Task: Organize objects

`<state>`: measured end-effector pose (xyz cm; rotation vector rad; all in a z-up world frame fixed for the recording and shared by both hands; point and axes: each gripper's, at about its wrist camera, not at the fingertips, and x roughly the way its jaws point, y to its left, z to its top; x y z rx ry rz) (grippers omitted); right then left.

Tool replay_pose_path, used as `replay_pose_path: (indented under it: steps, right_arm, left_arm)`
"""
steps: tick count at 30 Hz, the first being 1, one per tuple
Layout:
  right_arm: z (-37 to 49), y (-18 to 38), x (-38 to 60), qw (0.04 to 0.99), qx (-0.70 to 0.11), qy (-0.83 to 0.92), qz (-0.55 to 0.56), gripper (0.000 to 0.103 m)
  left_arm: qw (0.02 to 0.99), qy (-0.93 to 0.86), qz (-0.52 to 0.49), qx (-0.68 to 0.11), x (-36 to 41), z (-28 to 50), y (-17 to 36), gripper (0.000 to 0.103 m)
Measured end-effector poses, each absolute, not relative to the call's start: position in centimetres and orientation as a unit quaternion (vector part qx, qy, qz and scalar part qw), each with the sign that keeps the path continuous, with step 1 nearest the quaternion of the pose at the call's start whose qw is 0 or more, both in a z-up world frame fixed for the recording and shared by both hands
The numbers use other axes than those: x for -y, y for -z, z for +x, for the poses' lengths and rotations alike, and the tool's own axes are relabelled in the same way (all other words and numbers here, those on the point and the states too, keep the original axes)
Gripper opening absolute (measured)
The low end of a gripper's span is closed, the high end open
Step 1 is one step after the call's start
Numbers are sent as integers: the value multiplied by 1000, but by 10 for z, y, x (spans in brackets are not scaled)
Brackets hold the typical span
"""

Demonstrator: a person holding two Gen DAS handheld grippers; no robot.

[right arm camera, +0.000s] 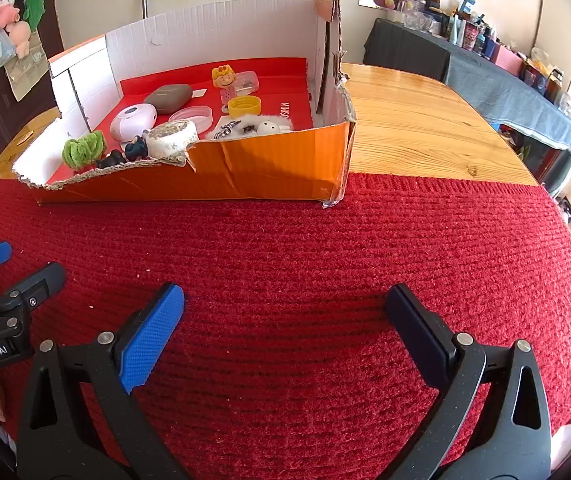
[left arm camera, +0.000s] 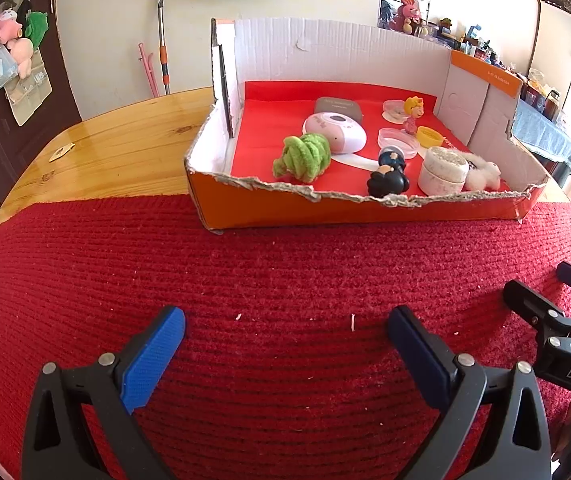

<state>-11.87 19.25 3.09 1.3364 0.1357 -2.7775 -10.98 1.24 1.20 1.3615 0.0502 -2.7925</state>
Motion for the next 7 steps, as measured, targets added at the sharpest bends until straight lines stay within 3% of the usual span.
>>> replay_pose_path:
  steps: [7]
  right_arm:
    - [-118,-31,-192,28,-44,900,433,103]
  left_arm:
    - [19,900,435,-17,-13,-110,-12,103]
